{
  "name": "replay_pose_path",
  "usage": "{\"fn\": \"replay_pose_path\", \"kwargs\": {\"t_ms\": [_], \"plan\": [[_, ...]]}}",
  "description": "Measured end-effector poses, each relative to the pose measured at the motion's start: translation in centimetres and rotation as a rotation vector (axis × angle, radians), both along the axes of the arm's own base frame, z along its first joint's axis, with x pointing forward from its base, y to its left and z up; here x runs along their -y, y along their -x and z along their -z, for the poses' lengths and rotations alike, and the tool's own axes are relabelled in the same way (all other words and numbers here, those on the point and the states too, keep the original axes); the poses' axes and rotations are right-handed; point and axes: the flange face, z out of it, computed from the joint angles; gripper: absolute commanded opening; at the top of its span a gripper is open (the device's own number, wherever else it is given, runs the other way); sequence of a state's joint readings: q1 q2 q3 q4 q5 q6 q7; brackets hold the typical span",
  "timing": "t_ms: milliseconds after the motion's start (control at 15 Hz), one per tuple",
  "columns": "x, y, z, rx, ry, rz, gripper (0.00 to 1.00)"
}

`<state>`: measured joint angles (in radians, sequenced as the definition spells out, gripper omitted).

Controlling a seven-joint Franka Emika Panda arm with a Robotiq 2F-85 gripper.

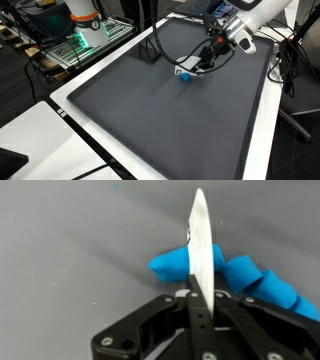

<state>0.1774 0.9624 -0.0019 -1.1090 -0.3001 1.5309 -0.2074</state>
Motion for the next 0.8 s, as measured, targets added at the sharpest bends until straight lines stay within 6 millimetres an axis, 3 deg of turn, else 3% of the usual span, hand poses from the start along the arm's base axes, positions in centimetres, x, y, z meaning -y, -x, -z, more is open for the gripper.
{"fn": "replay_pose_path", "kwargs": {"t_ms": [800], "plan": [[0.4, 0.26, 0.56, -0.012, -0.005, -0.007, 0.01]]}}
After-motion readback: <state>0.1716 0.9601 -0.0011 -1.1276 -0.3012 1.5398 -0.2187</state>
